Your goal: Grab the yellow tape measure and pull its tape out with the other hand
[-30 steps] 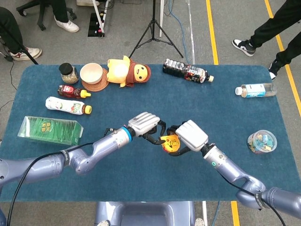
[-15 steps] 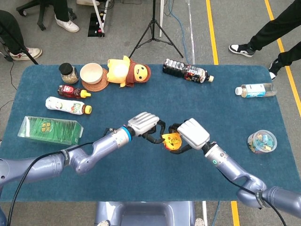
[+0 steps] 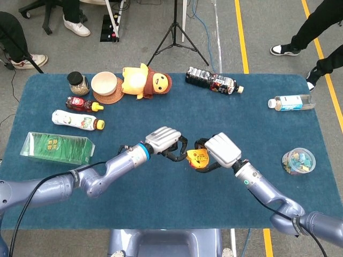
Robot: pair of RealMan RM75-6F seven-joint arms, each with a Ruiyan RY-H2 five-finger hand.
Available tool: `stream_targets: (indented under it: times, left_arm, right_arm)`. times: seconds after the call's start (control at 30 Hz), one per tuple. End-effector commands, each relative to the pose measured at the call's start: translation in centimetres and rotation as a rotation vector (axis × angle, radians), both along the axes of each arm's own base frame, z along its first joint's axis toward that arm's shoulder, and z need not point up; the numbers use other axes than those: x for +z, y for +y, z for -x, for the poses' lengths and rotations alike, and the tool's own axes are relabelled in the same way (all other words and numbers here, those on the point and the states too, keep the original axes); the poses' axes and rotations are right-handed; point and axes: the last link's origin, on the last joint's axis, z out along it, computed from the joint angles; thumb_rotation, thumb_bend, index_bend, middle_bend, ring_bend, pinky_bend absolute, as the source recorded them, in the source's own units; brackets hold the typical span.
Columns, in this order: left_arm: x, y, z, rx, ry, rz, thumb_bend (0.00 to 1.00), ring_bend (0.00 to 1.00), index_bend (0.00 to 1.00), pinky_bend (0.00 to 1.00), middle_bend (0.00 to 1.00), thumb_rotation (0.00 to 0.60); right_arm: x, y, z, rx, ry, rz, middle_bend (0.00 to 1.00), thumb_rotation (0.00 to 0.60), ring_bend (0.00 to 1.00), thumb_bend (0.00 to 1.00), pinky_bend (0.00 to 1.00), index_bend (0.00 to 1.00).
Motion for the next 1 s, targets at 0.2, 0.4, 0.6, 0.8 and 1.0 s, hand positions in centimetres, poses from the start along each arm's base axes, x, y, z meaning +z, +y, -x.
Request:
stream_targets:
  times: [0.2, 0.4, 0.6, 0.8, 1.0]
  left_arm:
    - [-0.16, -0.02, -0.01, -0.002, 0.001, -0.002, 0.38, 0.95, 0.56, 0.96, 1.0, 0.419]
    - [-0.17, 0.02, -0.14, -0.004, -0.003, -0.009, 0.38, 0.95, 0.57, 0.96, 1.0, 0.44]
    - [-0.16, 0.11, -0.17, -0.002, -0.006, -0.016, 0.41, 0.95, 0.58, 0.96, 1.0, 0.519]
    - [-0.21, 0.13, -0.25, -0.001, -0.008, -0.018, 0.43, 0.95, 0.6, 0.96, 1.0, 0.539]
    - [-0.24, 0.09, -0.4, 0.001, -0.016, -0.02, 0.43, 0.96, 0.61, 0.97, 1.0, 0.543]
  right_arm:
    - [0.24, -0.19, -0.04, -0.011, -0.013, 0.003, 0.66, 0.358, 0.71, 0.18, 0.63, 0.64]
    - [0.27, -0.26, -0.1, -0.016, -0.018, 0.001, 0.66, 0.358, 0.71, 0.18, 0.63, 0.64]
    - [0.4, -0.3, -0.13, -0.019, -0.025, 0.002, 0.66, 0.36, 0.71, 0.18, 0.63, 0.64]
    - [0.52, -0.28, -0.07, -0.02, -0.029, 0.004, 0.66, 0.359, 0.71, 0.18, 0.63, 0.64]
    - [0.54, -0.16, -0.03, -0.019, -0.029, -0.002, 0.66, 0.359, 0.71, 0.18, 0.63, 0.64]
